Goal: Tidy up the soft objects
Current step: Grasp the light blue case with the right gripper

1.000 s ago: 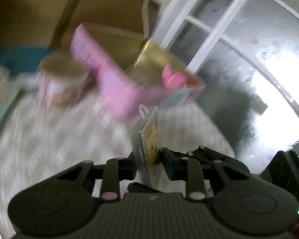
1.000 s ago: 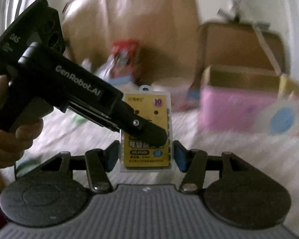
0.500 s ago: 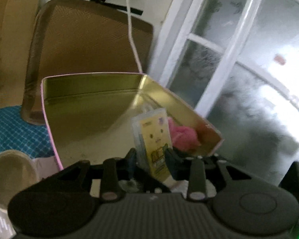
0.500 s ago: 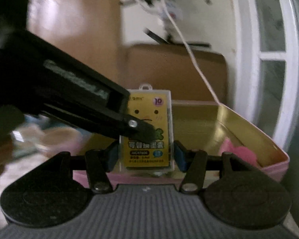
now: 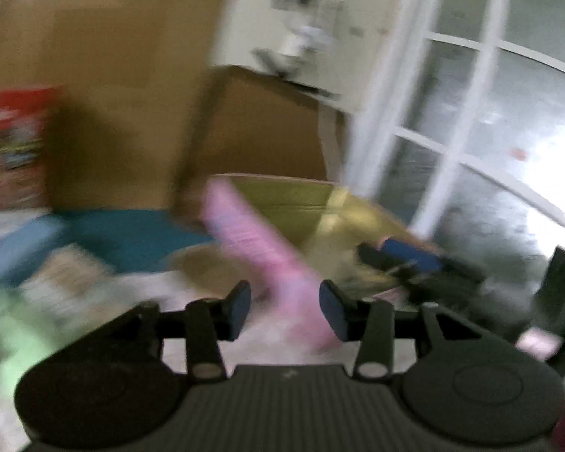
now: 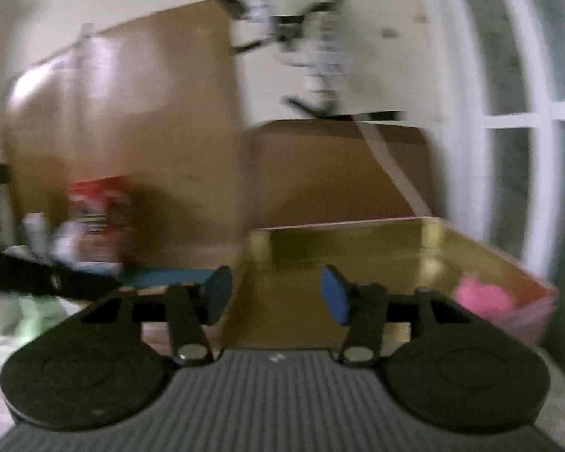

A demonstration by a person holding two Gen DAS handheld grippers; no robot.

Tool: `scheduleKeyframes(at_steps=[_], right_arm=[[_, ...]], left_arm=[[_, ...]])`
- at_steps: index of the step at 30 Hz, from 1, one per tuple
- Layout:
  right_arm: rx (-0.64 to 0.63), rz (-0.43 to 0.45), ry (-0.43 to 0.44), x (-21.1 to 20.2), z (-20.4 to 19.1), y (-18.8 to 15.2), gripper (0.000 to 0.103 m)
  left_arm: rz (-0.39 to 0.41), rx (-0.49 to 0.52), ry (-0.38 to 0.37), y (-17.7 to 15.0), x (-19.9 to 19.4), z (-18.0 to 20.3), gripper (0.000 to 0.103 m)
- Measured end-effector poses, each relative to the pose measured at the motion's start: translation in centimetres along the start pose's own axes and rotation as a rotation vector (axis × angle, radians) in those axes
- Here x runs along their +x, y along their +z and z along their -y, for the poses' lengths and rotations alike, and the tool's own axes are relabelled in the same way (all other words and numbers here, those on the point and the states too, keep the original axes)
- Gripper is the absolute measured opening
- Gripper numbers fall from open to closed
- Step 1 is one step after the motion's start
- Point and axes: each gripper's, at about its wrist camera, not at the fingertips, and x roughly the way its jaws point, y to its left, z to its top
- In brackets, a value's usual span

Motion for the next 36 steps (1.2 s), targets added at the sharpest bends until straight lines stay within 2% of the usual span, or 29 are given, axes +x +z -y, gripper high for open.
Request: scheduleKeyframes(at_steps=[4, 7, 9, 11, 15, 18, 21, 22, 25, 29, 33, 36], right_arm=[[-0.007, -0.083, 0.233, 2.1, -5.3, 0.9, 0.049], [0.019, -0.188, 0.388, 5.2, -9.9, 1.2, 0.051], [0.042, -0.242, 0.445, 8.1, -12.8, 1.5, 0.051], [0.083, -0.3, 0.457, 12.3, -15.2, 2.2, 0.051], [0.205, -0.458, 0.413, 21.0, -17.7, 2.8, 0.052], [0.299, -0.572, 0.352, 25.5, -18.1, 1.9, 0.054], [0.45, -0.673, 0.371, 28.2, -17.7, 0.4, 0.051], [0.489, -0.693, 0.381, 28.4, -17.7, 0.0, 0.046], [0.482, -0.691, 0.413, 27.4, -18.3, 0.1, 0.042], [0.402, -0.617, 0.46, 24.2, -19.4, 1.0, 0.038], [0.338, -0.588, 0.511, 19.1, -20.2, 1.3, 0.038], [0.316, -0.542, 0.518, 14.8, -19.8, 0.9, 0.037]], left_arm=[[-0.004, -0.096, 0.151, -2.6, -3.7, -6.2, 0.041], [0.001, -0.213, 0.2, -3.9, -5.6, -10.7, 0.041], [0.013, -0.275, 0.198, -4.1, -6.4, -12.6, 0.041], [0.038, -0.318, 0.185, -3.9, -6.9, -13.9, 0.042], [0.06, -0.361, 0.181, -4.0, -7.6, -15.4, 0.048], [0.061, -0.366, 0.166, -4.3, -7.5, -16.0, 0.048], [0.068, -0.373, 0.162, -4.8, -7.5, -16.4, 0.048], [0.072, -0.381, 0.156, -4.9, -7.5, -16.7, 0.048], [0.085, -0.403, 0.14, -5.1, -7.6, -17.3, 0.048], [0.1, -0.425, 0.156, -5.6, -8.5, -17.4, 0.048], [0.108, -0.439, 0.149, -6.7, -10.1, -17.2, 0.051], [0.095, -0.438, 0.147, -8.0, -11.3, -16.7, 0.051]])
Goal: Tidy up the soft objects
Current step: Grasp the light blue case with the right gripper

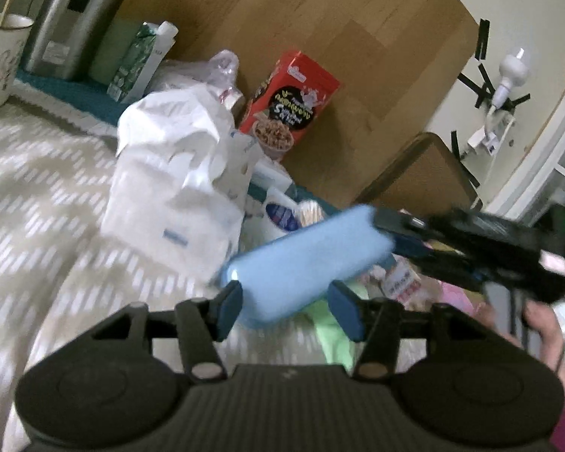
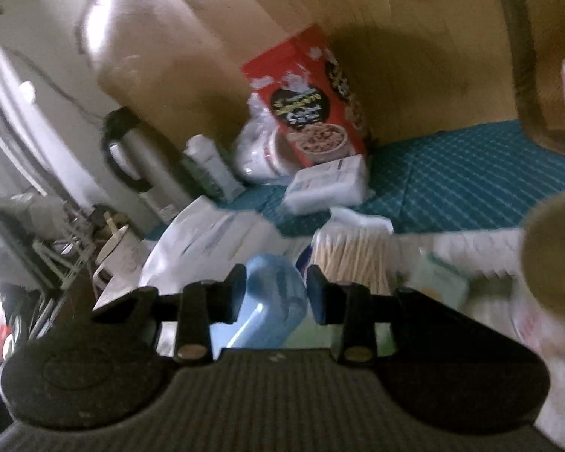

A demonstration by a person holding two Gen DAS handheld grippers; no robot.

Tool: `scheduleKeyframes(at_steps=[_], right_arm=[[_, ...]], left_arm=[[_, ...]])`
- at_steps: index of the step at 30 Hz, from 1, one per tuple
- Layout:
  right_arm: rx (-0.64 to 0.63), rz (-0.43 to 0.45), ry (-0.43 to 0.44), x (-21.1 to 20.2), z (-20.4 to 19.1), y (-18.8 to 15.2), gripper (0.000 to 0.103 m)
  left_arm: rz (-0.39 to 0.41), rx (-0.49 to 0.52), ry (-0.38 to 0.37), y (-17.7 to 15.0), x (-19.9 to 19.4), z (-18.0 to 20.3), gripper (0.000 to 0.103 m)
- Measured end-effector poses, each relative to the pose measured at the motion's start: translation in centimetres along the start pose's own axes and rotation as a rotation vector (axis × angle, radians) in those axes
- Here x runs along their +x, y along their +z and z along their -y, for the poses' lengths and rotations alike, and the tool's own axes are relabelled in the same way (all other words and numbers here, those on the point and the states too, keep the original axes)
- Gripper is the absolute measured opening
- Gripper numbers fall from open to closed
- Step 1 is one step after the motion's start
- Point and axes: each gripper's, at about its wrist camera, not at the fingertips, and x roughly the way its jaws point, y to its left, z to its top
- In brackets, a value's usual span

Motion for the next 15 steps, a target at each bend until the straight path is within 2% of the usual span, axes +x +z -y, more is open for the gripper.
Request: scheduleKeyframes(at_steps=[4, 7, 10, 11, 13, 15], right_arm=[[-0.077, 0.053, 0.011, -4.5, -1.4, -4.7, 0.033], [-0.143, 0.05, -0.025, -6.8, -2.2, -8.8, 0.027], [-0.172, 0.046, -0.076, -7.9, -2.3, -12.7, 0.031], [-0.194, 0.045, -0.091, -8.2, -2.3, -13.5, 0.037], [-0.267, 0.05, -0.16, -8.5, -2.4, -14.9, 0.044], [-0.328, 0.05, -0.188, -8.7, -2.4, -15.2, 0.051]], left_arm=[[-0.045, -0.001, -0.046, -1.5, -1.0, 0.1, 0.053], [-0.065, 0.014, -0.083, -2.1, -1.7, 0.7, 0.055], [-0.049, 0.041, -0.097, -2.0, -2.5, 1.4, 0.058], [-0.038, 0.045, -0.09, -1.7, -2.6, 1.4, 0.061], [-0.018, 0.045, -0.064, -0.9, -2.7, 1.3, 0.066], [-0.012, 0.044, -0.036, -0.2, -2.4, 1.1, 0.07]])
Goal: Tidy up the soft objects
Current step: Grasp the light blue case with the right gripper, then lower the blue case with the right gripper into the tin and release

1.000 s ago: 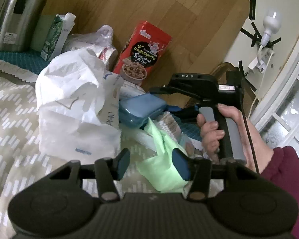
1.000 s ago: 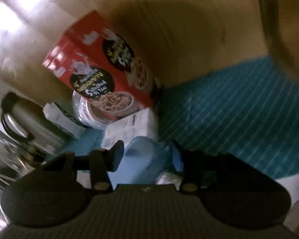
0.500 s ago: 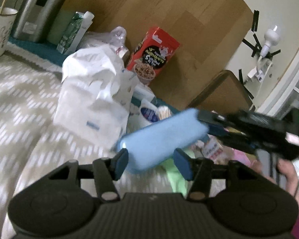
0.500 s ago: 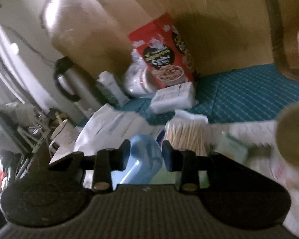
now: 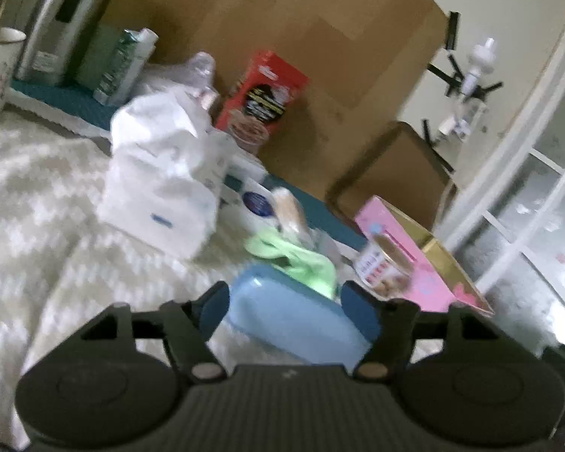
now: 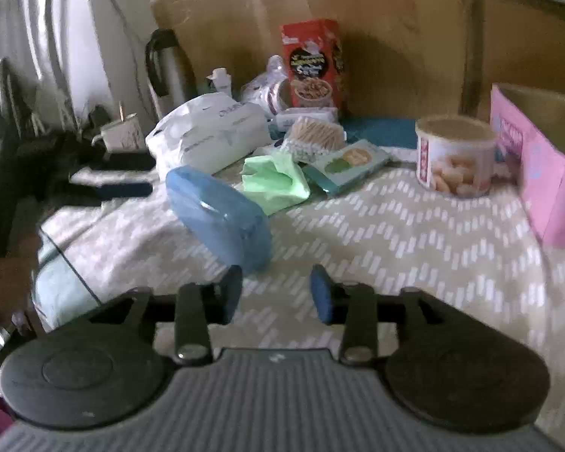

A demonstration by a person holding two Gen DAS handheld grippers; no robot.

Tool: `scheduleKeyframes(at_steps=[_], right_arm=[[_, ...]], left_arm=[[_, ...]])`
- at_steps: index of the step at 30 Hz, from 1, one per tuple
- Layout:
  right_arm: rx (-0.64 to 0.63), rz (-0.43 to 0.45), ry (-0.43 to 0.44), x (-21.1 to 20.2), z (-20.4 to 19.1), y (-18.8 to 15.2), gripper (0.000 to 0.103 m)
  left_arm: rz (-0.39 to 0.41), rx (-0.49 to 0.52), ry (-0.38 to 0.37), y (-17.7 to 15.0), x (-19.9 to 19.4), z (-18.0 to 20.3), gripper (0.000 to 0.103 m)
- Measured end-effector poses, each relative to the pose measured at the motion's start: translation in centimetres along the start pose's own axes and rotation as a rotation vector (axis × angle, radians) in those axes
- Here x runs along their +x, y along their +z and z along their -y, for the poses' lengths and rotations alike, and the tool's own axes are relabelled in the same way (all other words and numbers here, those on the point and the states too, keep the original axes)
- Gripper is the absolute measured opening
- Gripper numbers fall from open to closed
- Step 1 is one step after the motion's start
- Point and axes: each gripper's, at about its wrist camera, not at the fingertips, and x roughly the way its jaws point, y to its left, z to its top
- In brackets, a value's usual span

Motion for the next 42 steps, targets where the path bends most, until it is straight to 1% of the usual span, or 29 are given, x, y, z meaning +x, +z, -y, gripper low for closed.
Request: scheduleKeyframes(at_steps=[2, 3, 4, 5, 6, 8, 9, 10, 11, 12, 13, 14, 16, 18, 20, 23, 26, 28, 30, 33, 36, 37, 40, 42], right_arm=[[-0.05, 0.011, 0.013, -0.1, 0.4, 0.2, 0.061], [-0.069, 0.018, 0.019, 0.1, 0.3, 0.4, 0.061], [-0.086, 0.024, 0.027, 0.5, 0.2, 0.6, 0.061], [-0.111, 0.025, 0.048, 0.3, 1.0, 0.5, 0.061], [-0.131, 0.023, 0.057, 0.7, 1.1, 0.6, 0.061], [-0.174, 0.011, 0.07, 1.3, 1.4, 0.7, 0.061], [-0.19, 0.002, 0.081, 1.5, 1.8, 0.5, 0.061], [-0.196, -0.007, 0.089, 1.9, 1.9, 0.5, 0.057], [-0.196, -0.015, 0.099, 2.4, 1.9, 0.5, 0.048], [-0.198, -0.029, 0.122, 3.1, 1.8, 0.6, 0.048], [-0.202, -0.04, 0.132, 3.2, 1.8, 0.5, 0.048], [-0.213, -0.035, 0.127, 3.2, 1.7, 0.4, 0.048], [-0.237, 0.004, 0.127, 2.0, 1.6, 0.1, 0.047], [-0.266, 0.06, 0.102, 0.2, 1.5, -0.1, 0.047], [-0.276, 0.121, 0.063, -1.9, 2.1, -0.2, 0.047], [-0.275, 0.216, -0.046, -4.9, 4.0, -0.1, 0.046], [-0.261, 0.301, -0.182, -7.7, 6.6, 0.2, 0.045], [-0.247, 0.336, -0.269, -9.1, 8.6, 0.5, 0.045], [-0.218, 0.358, -0.338, -10.1, 10.9, 0.8, 0.045], [-0.166, 0.358, -0.407, -10.6, 14.5, 1.3, 0.045], [-0.091, 0.337, -0.42, -10.2, 17.9, 2.0, 0.045], [-0.074, 0.328, -0.423, -9.8, 18.8, 2.3, 0.043], [-0.081, 0.299, -0.447, -7.8, 19.8, 3.3, 0.041], [-0.092, 0.266, -0.456, -6.0, 20.1, 4.1, 0.042]], left_arm=[[-0.004, 0.005, -0.002, 0.4, 0.5, 0.1, 0.075], [-0.01, 0.008, -0.01, 0.6, 0.8, 0.0, 0.078], [-0.016, 0.01, -0.018, 0.7, 1.2, 0.1, 0.085], [-0.022, 0.011, -0.017, 0.8, 1.6, 0.2, 0.092], [-0.028, 0.014, -0.012, 0.8, 2.0, 0.3, 0.095], [-0.045, 0.04, -0.018, 0.8, 2.9, 0.5, 0.095], [-0.056, 0.046, -0.017, 0.6, 3.4, 0.5, 0.092], [-0.077, 0.034, -0.007, 0.2, 4.0, 0.6, 0.084], [-0.087, 0.031, 0.001, -0.1, 4.4, 0.7, 0.077], [-0.079, 0.042, 0.025, -0.5, 4.4, 1.1, 0.078], [-0.071, 0.05, 0.032, -0.6, 4.3, 1.6, 0.078], [-0.07, 0.048, 0.021, -0.5, 4.2, 1.9, 0.078], [-0.072, 0.059, -0.023, 0.0, 4.0, 3.2, 0.078], [-0.076, 0.092, -0.068, 0.7, 4.6, 5.4, 0.078], [-0.079, 0.149, -0.116, 1.5, 5.8, 8.0, 0.078], [-0.09, 0.237, -0.183, 2.7, 9.1, 13.5, 0.078], [-0.094, 0.324, -0.255, 3.5, 13.0, 19.2, 0.078], [-0.117, 0.353, -0.283, 3.5, 16.0, 22.7, 0.078], [-0.138, 0.378, -0.298, 3.6, 19.3, 25.3, 0.078], [-0.178, 0.378, -0.283, 3.2, 23.6, 27.5, 0.078], [-0.207, 0.368, -0.225, 2.8, 27.2, 28.6, 0.076], [-0.215, 0.374, -0.209, 2.7, 28.0, 28.8, 0.075], [-0.217, 0.411, -0.163, 2.2, 28.9, 29.5, 0.075], [-0.198, 0.418, -0.169, 2.4, 28.3, 29.6, 0.076]])
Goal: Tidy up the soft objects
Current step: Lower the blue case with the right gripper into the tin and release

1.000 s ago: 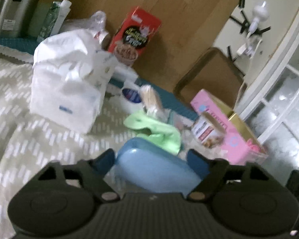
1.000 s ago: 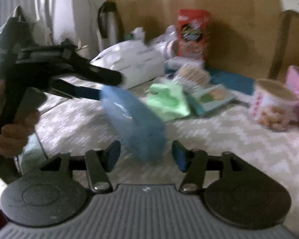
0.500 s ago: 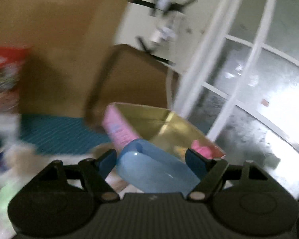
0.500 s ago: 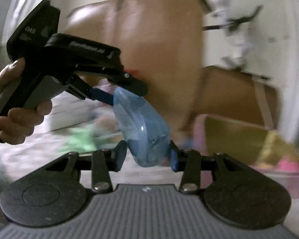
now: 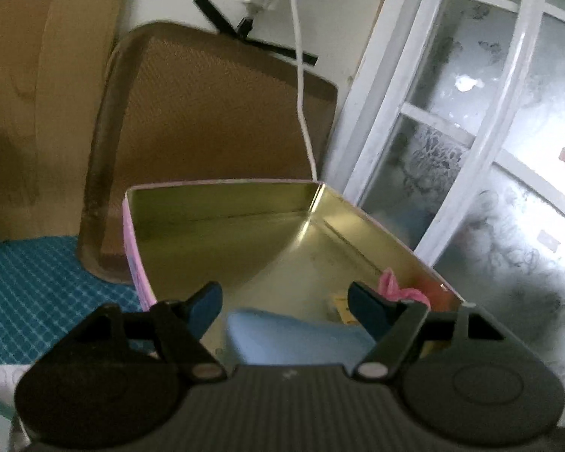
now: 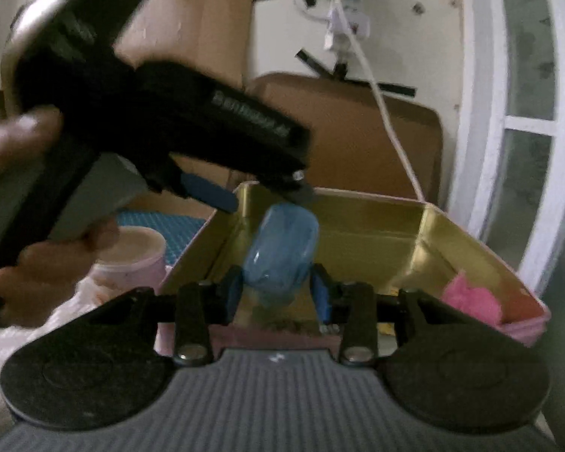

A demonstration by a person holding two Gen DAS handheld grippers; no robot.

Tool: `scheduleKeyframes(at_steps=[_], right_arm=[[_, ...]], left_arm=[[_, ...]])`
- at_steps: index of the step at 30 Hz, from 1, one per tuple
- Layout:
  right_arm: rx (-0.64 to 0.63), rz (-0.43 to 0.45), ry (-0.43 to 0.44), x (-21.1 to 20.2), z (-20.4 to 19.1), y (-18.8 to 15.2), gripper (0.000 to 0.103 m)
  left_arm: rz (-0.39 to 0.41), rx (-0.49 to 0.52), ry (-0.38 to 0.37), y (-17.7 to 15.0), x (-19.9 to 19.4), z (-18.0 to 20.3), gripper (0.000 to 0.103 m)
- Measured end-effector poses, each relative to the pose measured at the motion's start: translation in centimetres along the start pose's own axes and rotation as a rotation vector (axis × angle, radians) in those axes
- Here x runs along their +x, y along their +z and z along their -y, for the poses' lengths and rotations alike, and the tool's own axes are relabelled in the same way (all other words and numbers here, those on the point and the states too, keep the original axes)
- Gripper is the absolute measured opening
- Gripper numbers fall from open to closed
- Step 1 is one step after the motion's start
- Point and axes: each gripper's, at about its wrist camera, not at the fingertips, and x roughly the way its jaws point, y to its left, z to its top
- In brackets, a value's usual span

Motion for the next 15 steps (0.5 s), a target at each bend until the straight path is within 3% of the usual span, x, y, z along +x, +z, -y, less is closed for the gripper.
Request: scheduleKeyframes(at_steps=[3, 6, 15], right_arm=[[0.025, -0.027, 0.017, 2.3, -0.3, 0.3, 0.043], [0.065, -0.03, 0.034, 3.0, -0.3, 0.5, 0.051], [0.106, 0.065, 0.008, -1.3, -2.0, 1.6, 0.053]], left_arm=[[0.031, 0.006, -0.005, 0.0, -2.2, -0.1, 0.076], [0.062, -0.003, -0.019, -0.6, -5.3, -0.6, 0.078], [0.133, -0.023, 0.002, -5.4, -15.2, -5.1, 0.078]])
